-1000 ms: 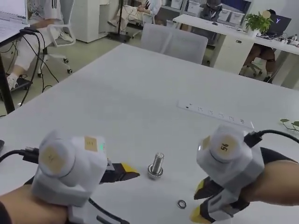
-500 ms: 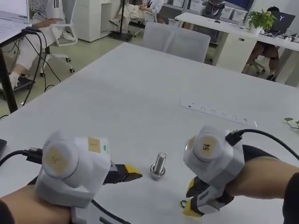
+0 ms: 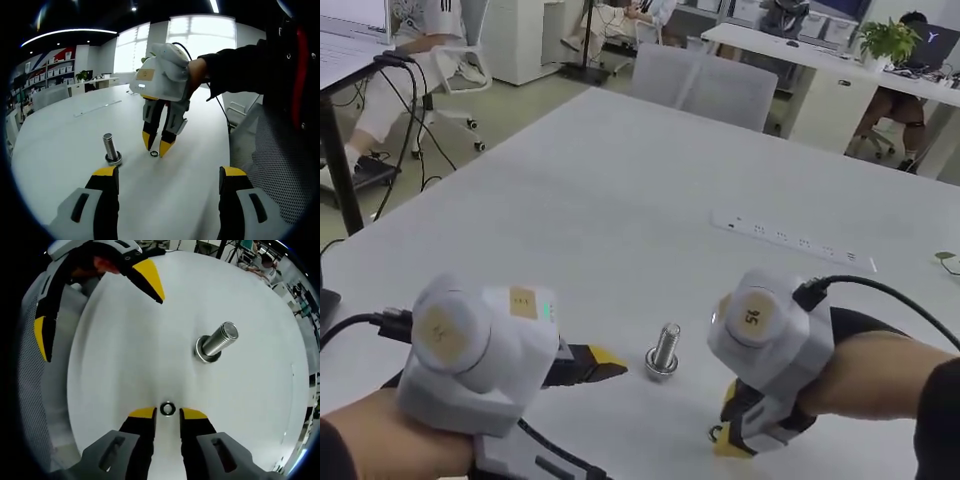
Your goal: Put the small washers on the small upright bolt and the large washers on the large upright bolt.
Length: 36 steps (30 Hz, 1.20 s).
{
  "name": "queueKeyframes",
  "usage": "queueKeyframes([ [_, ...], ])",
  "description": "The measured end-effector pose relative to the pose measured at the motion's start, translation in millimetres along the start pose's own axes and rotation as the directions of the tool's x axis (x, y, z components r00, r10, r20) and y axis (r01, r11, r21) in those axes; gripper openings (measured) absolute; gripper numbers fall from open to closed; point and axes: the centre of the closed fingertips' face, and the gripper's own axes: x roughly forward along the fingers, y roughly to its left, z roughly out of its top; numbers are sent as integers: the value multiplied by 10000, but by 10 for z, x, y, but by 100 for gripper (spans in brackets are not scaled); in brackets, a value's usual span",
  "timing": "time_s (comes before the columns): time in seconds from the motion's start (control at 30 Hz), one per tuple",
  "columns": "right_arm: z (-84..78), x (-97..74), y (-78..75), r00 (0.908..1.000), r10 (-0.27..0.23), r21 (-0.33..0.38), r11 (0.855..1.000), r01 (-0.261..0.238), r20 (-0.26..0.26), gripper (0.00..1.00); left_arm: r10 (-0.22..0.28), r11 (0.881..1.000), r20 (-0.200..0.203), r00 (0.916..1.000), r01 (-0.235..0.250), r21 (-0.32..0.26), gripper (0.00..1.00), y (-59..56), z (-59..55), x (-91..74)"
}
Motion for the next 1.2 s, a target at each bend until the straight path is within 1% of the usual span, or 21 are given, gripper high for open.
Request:
queueKeyframes([
  [0.13, -10, 4, 20, 9998, 192, 139, 9997, -192, -24, 18, -10, 10000, -11, 10000, 10, 1, 82, -5, -2, 5],
  [0.27, -17, 5, 11, 9996, 271, 261, 9993, -272, 53, 17, 4, 10000, 1, 10000, -4, -6, 82, -5, 0, 8],
  [0.37, -19, 8, 7, 9995, 306, 277, 9992, -305, -54, 16, 2, 10000, 0, 10000, -2, 1, 82, -9, 0, 14],
  [0.53, -25, 10, 2, 9995, 250, 186, 9995, -247, -198, 15, 35, 10000, 15, 10000, -35, -12, 82, -5, -1, 13],
  [0.93, -24, 4, -3, 9998, 204, 179, 9996, -205, 63, 14, -23, 10000, -45, 10000, 23, -40, 82, -13, -8, 32],
  [1.2, -28, 0, 13, 9997, 236, 137, 9996, -237, 57, 14, -27, 10000, -36, 10000, 26, -47, 82, -11, -3, 30],
])
